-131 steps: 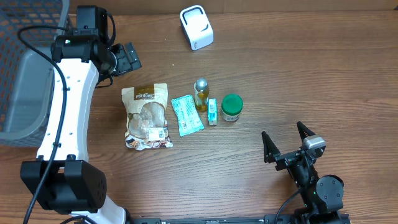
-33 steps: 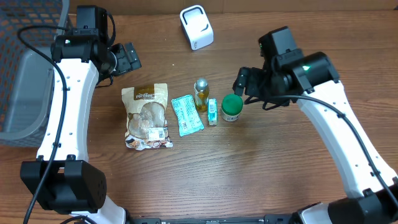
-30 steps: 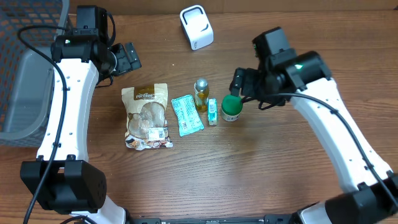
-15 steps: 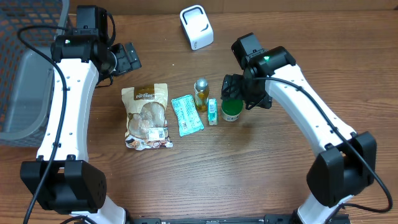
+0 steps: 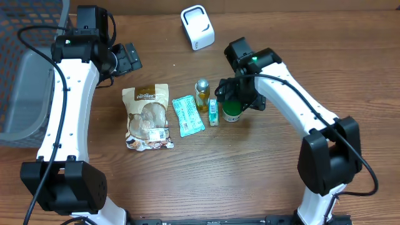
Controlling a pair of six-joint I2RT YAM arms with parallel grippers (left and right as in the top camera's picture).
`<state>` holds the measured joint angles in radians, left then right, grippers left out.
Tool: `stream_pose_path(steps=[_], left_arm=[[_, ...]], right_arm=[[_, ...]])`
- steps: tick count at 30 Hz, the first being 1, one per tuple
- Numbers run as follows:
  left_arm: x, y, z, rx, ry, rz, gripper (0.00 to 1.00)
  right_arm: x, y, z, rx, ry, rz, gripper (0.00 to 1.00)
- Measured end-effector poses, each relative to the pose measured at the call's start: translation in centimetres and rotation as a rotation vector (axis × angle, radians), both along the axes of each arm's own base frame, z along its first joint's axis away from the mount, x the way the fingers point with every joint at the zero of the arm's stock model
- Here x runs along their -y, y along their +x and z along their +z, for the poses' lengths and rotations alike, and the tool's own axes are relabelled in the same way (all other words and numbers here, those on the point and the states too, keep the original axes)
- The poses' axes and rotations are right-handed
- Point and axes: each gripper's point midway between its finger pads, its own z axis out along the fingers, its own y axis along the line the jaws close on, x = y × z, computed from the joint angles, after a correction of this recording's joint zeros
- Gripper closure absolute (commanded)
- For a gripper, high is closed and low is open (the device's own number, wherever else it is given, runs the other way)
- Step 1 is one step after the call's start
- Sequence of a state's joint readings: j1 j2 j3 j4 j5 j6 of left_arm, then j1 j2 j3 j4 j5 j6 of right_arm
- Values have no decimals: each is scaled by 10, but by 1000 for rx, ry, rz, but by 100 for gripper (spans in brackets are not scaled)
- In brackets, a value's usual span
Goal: Scan the item barcode
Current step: 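Lower the right gripper over the jar and grasp its green lid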
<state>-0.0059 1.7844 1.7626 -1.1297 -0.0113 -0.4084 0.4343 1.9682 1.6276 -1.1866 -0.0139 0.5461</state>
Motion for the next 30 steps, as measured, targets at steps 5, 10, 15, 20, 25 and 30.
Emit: stream_pose_path(steps=[5, 10, 15, 20, 25, 30], left_arm=[[0, 0, 0, 0, 0, 0, 0], [0, 0, 0, 0, 0, 0, 0], [0, 0, 0, 0, 0, 0, 0], [0, 0, 0, 0, 0, 0, 0], [0, 0, 0, 0, 0, 0, 0], [0, 0, 0, 0, 0, 0, 0]], right_arm=[[-2, 2, -11, -12, -6, 1, 7], [-1, 2, -18, -27, -17, 1, 8], [1, 3, -20, -24, -31, 0, 5], [2, 4, -20, -22, -34, -1, 0], [0, 7, -20, -8, -27, -2, 0], [1, 5, -20, -16, -31, -1, 0]])
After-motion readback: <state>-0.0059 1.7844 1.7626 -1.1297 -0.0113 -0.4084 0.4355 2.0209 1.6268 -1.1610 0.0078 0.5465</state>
